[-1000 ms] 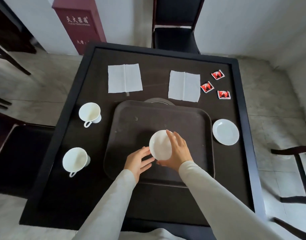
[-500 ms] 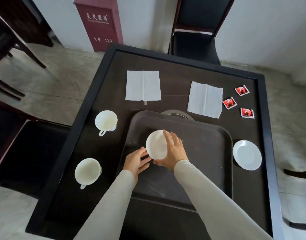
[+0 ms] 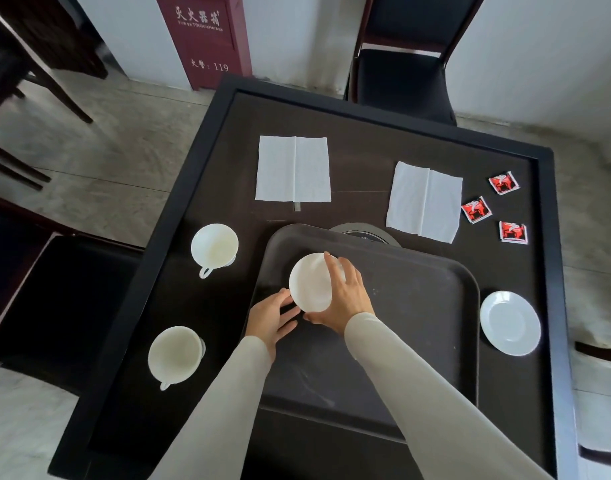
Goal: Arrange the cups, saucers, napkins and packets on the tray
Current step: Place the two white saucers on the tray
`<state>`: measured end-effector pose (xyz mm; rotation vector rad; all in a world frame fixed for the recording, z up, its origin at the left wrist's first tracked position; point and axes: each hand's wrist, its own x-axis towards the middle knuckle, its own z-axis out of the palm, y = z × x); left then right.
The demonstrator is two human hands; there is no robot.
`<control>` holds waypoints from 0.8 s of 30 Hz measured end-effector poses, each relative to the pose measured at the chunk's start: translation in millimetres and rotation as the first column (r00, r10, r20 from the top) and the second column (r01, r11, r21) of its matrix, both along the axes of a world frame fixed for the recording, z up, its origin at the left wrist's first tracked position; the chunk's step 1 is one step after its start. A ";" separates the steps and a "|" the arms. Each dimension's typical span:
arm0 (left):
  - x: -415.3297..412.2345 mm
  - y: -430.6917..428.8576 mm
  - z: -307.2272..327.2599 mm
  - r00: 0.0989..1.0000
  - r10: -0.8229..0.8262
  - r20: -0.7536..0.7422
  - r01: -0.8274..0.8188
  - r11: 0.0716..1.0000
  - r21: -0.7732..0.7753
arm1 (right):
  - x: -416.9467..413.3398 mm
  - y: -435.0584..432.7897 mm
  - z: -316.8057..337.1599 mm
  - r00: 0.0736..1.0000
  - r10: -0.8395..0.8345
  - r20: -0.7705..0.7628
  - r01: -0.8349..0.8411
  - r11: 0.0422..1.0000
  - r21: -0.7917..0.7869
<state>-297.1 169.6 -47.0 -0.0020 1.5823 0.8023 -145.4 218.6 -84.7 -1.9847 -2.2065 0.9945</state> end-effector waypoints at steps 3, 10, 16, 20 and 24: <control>-0.9 0.8 -3.9 1.000 0.012 -0.007 -0.012 1.000 0.000 | -2.1 2.5 -0.4 1.000 0.007 0.003 -0.007 1.000 -0.007; -0.8 1.8 -7.4 1.000 0.018 -0.022 -0.018 1.000 -0.002 | -3.5 4.7 -0.9 1.000 0.015 0.021 -0.014 1.000 -0.026; 0.2 1.2 -10.5 1.000 0.024 -0.008 -0.024 1.000 0.003 | -4.7 6.6 -0.2 0.997 0.046 0.056 -0.045 0.999 -0.024; 3.4 1.7 -10.5 0.999 0.014 -0.037 -0.014 1.000 0.000 | -5.2 6.6 1.6 0.991 0.079 0.109 -0.076 0.997 -0.030; 6.6 0.8 -8.9 0.992 0.006 -0.128 -0.007 1.000 -0.008 | -0.7 4.4 3.8 0.981 0.114 0.155 -0.105 0.992 -0.067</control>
